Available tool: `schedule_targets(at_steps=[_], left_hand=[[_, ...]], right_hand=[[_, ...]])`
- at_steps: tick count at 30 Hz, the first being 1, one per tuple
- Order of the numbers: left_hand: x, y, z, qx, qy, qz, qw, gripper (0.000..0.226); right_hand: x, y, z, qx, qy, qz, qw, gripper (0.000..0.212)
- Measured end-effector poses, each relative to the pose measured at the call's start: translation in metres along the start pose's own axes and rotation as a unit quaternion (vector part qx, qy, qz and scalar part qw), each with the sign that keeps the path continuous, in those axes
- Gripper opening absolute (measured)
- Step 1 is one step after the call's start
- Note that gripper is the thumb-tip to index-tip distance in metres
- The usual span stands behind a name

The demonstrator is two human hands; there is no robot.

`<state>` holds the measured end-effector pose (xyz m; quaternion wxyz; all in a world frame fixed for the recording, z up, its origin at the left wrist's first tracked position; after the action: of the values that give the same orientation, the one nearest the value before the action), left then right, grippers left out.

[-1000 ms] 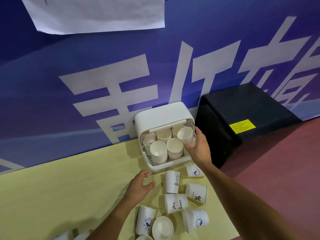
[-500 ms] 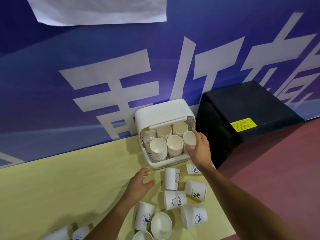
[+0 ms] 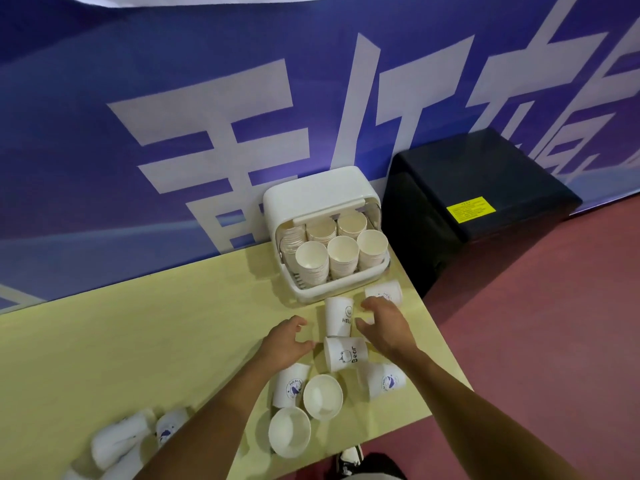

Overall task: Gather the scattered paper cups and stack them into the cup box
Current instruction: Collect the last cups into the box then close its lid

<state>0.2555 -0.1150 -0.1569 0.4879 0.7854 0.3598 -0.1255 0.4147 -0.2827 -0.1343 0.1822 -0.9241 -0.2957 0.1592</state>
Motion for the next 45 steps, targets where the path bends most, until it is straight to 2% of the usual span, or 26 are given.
schedule_targets(at_steps=[5,12,16,21,25,31,35,39,42,45], left_hand=[[-0.013,-0.027,0.002,0.055,-0.014,-0.029,0.998,0.077],[-0.026,-0.054,0.0,0.038,-0.002,-0.046,0.998,0.078],[-0.031,-0.061,0.007,0.016,-0.007,-0.051,0.999,0.085],[-0.032,-0.068,0.012,-0.015,-0.005,-0.058,0.998,0.09],[-0.03,-0.074,0.014,-0.028,0.001,-0.059,0.998,0.088],[-0.026,-0.078,0.006,-0.069,0.022,-0.069,0.995,0.084],[-0.018,-0.065,-0.006,-0.112,0.048,-0.059,0.991,0.081],[-0.008,-0.047,-0.023,-0.158,0.078,-0.039,0.984,0.082],[-0.001,-0.03,-0.029,-0.183,0.088,-0.018,0.979,0.08],[0.005,-0.015,-0.031,-0.191,0.09,-0.003,0.977,0.079]], right_hand=[[-0.025,-0.022,0.023,-0.026,-0.032,-0.032,0.999,0.044],[-0.043,-0.046,0.041,-0.068,-0.071,-0.097,0.99,0.05],[-0.049,-0.051,0.053,-0.147,-0.084,-0.115,0.979,0.061],[-0.049,-0.054,0.063,-0.214,-0.072,-0.112,0.968,0.063],[-0.045,-0.061,0.073,-0.272,-0.014,-0.132,0.953,0.053],[-0.041,-0.06,0.075,-0.27,-0.018,-0.135,0.953,0.057],[-0.036,-0.06,0.063,-0.193,-0.048,-0.12,0.973,0.063],[-0.021,-0.058,0.032,0.003,-0.047,-0.081,0.996,0.069],[0.004,-0.052,-0.009,0.175,-0.011,-0.019,0.984,0.06],[0.034,-0.041,-0.06,0.25,0.057,0.035,0.966,0.064]])
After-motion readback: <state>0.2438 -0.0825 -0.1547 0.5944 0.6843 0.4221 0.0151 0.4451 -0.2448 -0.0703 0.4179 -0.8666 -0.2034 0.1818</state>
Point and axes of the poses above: each hand's wrist, its own x-axis towards the middle knuckle, its own z-axis out of the palm, y = z × x, the point moved 10 cm from there along x, towards the middle knuckle, and after that the axes turned 12 degrees about -x, right-handed, at the moved point
